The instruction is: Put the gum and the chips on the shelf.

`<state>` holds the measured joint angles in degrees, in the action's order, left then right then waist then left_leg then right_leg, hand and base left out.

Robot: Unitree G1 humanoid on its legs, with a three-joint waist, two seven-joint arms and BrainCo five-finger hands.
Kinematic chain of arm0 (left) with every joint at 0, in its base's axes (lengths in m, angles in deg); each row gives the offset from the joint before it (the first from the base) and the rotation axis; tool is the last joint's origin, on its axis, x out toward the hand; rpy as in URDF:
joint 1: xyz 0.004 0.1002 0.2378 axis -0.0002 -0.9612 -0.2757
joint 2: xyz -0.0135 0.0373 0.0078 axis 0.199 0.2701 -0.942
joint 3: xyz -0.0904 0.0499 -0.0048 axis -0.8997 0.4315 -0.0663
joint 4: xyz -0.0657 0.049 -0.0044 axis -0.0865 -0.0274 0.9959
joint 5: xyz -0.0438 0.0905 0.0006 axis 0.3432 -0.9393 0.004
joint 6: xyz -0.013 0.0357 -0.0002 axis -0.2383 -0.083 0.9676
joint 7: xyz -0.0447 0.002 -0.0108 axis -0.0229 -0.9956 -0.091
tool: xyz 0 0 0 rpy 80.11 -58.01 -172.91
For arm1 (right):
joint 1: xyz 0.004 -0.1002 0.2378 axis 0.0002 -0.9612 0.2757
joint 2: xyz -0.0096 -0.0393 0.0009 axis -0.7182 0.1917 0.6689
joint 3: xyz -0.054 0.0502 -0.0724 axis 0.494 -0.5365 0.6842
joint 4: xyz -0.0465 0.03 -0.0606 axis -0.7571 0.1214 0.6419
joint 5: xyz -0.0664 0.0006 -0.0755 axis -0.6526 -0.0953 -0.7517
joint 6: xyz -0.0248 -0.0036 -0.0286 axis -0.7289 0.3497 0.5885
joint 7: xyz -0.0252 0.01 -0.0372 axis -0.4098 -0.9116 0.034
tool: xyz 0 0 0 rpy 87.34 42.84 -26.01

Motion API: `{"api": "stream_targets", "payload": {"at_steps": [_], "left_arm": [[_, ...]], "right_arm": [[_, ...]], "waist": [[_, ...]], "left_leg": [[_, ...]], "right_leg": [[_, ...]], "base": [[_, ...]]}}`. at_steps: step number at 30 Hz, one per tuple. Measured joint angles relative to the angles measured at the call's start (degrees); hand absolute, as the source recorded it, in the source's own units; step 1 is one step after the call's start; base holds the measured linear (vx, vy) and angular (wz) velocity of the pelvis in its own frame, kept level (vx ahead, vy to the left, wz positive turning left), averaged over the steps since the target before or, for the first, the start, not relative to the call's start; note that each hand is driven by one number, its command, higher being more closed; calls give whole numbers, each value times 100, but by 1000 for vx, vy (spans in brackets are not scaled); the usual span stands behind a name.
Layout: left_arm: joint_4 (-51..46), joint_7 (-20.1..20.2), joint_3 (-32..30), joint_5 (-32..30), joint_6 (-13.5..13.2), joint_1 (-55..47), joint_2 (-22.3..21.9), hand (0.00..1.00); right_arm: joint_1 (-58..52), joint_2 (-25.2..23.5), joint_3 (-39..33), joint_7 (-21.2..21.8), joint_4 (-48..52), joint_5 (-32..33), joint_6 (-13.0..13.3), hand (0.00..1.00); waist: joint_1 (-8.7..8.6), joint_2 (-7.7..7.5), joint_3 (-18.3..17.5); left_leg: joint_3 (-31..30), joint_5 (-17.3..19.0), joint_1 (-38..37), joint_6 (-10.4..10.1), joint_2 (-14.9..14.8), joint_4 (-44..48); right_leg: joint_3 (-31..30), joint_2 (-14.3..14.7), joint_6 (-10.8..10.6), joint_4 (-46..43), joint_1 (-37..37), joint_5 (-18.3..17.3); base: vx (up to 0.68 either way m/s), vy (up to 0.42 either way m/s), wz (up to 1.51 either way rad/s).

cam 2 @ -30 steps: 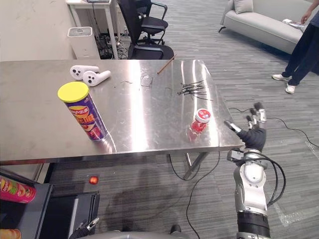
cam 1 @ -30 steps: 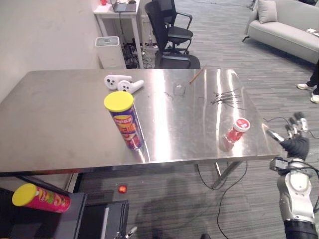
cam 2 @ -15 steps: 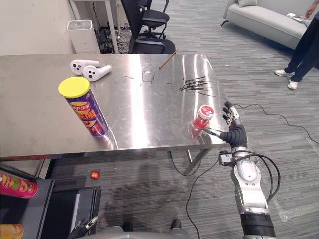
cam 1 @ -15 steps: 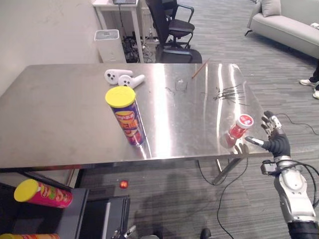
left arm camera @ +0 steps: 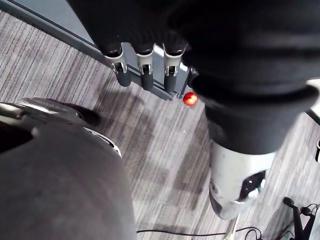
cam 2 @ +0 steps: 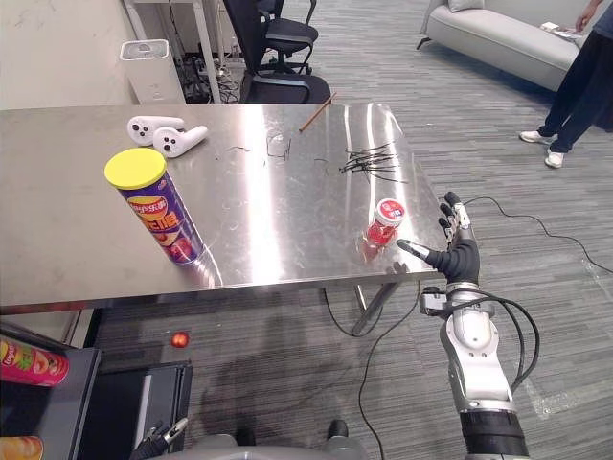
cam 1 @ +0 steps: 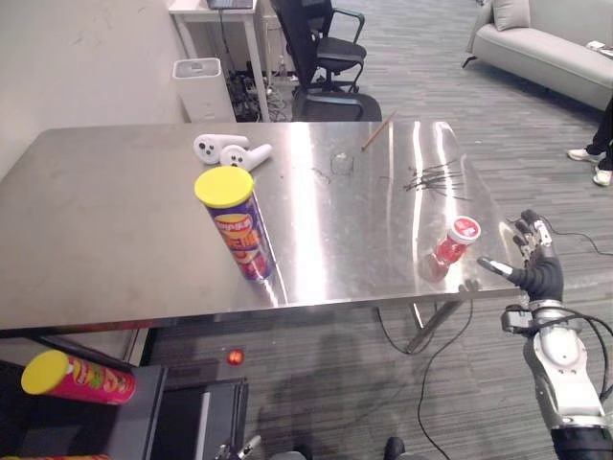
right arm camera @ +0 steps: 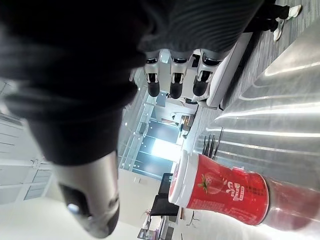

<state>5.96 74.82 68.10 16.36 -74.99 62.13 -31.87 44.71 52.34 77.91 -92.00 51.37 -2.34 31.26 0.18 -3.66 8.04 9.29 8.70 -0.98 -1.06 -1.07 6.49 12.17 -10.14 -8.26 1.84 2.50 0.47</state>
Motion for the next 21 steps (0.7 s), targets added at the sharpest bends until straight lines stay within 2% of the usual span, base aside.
{"api": "stream_targets", "payload": {"at_steps": [12,21], "left_arm": [[-2,-12,153,-1,9,4,54,0],[-3,-13,157,-6,18,35,53,0]], "right_arm": [[63,-20,2,-217,-543,-2,7,0],[477,-20,89,-284,-980,-4,11,0]], "waist": [[14,33,52],[35,65,235]], "left_leg": [[-2,-3,28,4,0,-10],[-23,-35,52,34,31,-19]], "right_leg": [[7,6,25,10,-21,23],[15,-8,19,21,-32,59]], "base": [[0,0,0],[-12,2,0]]}}
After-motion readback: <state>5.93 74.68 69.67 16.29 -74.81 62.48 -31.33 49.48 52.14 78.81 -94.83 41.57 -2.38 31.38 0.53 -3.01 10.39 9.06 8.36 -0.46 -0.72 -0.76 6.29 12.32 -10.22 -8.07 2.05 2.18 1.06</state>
